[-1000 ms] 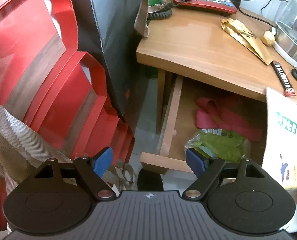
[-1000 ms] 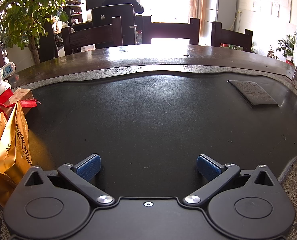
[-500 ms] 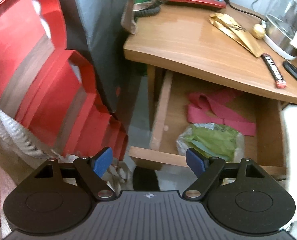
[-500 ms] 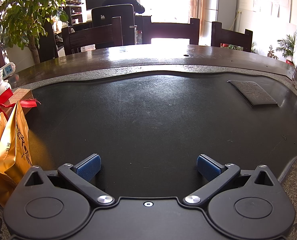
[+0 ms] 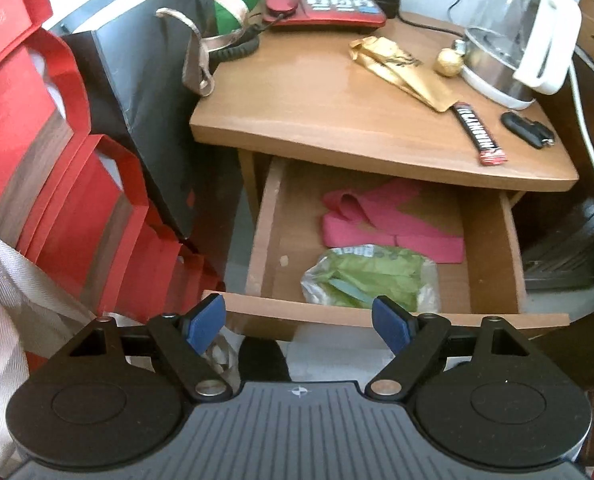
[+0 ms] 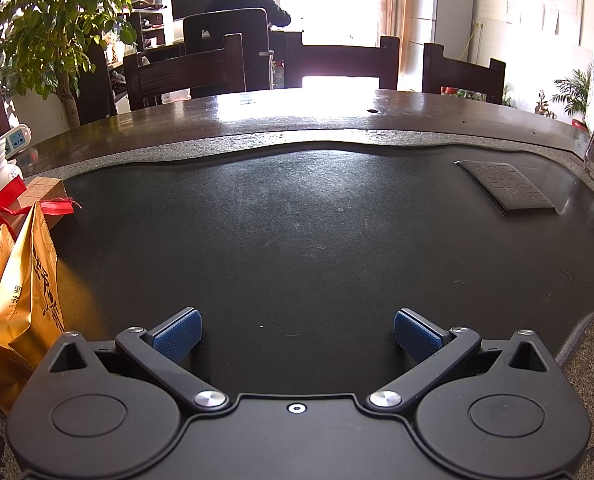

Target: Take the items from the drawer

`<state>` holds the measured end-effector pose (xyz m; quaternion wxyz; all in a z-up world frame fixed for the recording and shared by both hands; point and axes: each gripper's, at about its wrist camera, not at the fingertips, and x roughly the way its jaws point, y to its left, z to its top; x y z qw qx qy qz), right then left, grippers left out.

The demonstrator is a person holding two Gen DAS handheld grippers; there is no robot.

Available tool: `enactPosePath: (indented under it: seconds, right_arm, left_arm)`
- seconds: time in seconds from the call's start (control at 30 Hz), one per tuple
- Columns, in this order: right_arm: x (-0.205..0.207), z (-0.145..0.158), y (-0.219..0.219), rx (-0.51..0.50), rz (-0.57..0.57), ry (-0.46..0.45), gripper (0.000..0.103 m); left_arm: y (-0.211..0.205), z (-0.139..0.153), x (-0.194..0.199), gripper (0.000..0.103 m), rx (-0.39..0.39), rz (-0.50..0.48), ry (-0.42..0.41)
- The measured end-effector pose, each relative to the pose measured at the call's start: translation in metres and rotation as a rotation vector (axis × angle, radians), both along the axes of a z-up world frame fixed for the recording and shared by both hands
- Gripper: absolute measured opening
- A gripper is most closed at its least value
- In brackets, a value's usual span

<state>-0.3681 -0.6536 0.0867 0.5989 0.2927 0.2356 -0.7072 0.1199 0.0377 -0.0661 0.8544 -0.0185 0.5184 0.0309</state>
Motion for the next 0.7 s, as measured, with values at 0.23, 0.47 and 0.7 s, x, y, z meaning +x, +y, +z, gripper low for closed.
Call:
enactPosePath:
  seconds: [0.23,0.47,0.7]
  right_arm:
    - [0.0,0.0,0.0,0.0,0.0,0.0,0.103]
    - [0.0,0.0,0.0,0.0,0.0,0.0,0.103]
    - [0.0,0.0,0.0,0.0,0.0,0.0,0.103]
  left_arm:
    - [-0.027,0.012,-0.005,0.084,-0.001,-0.073,-0.033]
    - [-0.037,0.014,-0.008,0.084,-0.005,-0.096,-0.037]
    - [-0.046,0.011,-0.01,0.084,-0.009,-0.117,-0.03]
